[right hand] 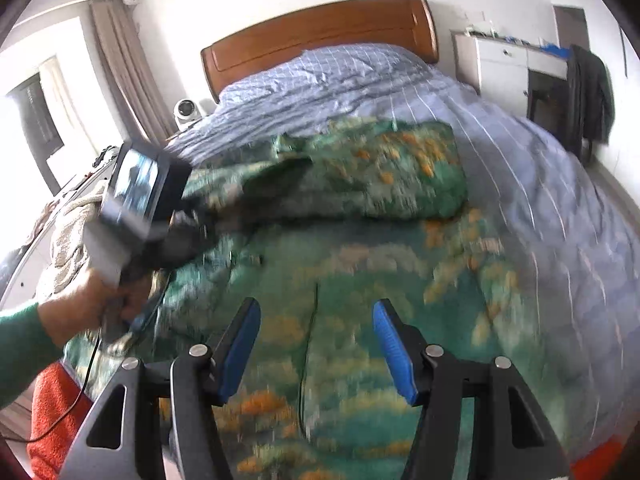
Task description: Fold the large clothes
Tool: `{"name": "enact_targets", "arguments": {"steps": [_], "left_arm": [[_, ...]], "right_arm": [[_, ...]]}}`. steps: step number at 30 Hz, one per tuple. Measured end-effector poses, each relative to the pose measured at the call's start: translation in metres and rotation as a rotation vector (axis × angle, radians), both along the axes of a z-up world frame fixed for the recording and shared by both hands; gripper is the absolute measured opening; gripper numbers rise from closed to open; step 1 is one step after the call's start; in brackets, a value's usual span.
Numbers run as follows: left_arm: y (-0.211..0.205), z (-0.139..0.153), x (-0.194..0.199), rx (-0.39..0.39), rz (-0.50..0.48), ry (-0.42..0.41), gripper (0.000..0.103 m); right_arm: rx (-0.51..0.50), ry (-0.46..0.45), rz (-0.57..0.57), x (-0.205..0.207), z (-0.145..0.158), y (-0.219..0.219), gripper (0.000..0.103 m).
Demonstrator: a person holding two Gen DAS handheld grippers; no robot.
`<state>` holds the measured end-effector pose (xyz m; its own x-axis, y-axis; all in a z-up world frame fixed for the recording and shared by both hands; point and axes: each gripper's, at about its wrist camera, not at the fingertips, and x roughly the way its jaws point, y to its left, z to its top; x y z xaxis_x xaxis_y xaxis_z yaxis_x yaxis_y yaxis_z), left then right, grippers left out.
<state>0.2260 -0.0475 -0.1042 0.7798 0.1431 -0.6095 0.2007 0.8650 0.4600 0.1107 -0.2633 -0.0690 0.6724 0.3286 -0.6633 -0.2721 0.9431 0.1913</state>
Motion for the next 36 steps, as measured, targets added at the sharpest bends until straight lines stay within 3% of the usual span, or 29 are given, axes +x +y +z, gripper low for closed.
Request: {"name": "enact_targets", "arguments": {"steps": [3,5,10,13,18,19,20,21,26,29,33,36], "left_arm": [[0.014,0.002,-0.022,-0.048,-0.014,0.032,0.078],[0.03,0.004,-0.032,-0.097,0.02,0.055,0.078],[0.085,0.009,-0.059,-0.271,0.167,0.081,0.078],[0.106,0.01,-0.069,-0.316,0.225,0.068,0.078],[0.122,0.008,-0.078,-0.346,0.262,0.063,0.078],[0.126,0.008,-0.079,-0.348,0.265,0.063,0.078],[0.126,0.008,-0.077,-0.352,0.269,0.061,0.078],[0.131,0.008,-0.072,-0.36,0.271,0.061,0.078],[0.137,0.014,-0.069,-0.401,0.27,0.051,0.078],[0.139,0.01,-0.064,-0.414,0.278,0.063,0.078],[0.142,0.004,-0.06,-0.421,0.291,0.094,0.078],[0.145,0.007,-0.057,-0.42,0.284,0.109,0.078]], "right_arm": [[-0.001,-0.013,0.027,0.03,0.008,0.01,0.06],[0.054,0.014,0.038,0.06,0.011,0.017,0.06],[0.339,0.212,0.071,0.142,-0.001,0.035,0.06],[0.396,0.314,0.055,0.18,-0.02,0.054,0.06],[0.384,0.473,0.026,0.213,-0.056,0.083,0.061],[0.38,0.482,0.038,0.216,-0.058,0.088,0.048],[0.366,0.481,0.053,0.218,-0.056,0.093,0.021],[0.342,0.472,0.077,0.222,-0.051,0.098,0.018],[0.274,0.272,0.081,0.249,0.007,0.095,0.018],[0.193,0.191,0.058,0.269,0.018,0.092,0.018],[0.055,0.227,0.015,0.284,-0.021,0.091,0.018],[-0.027,0.27,0.016,0.289,-0.058,0.098,0.027]]}}
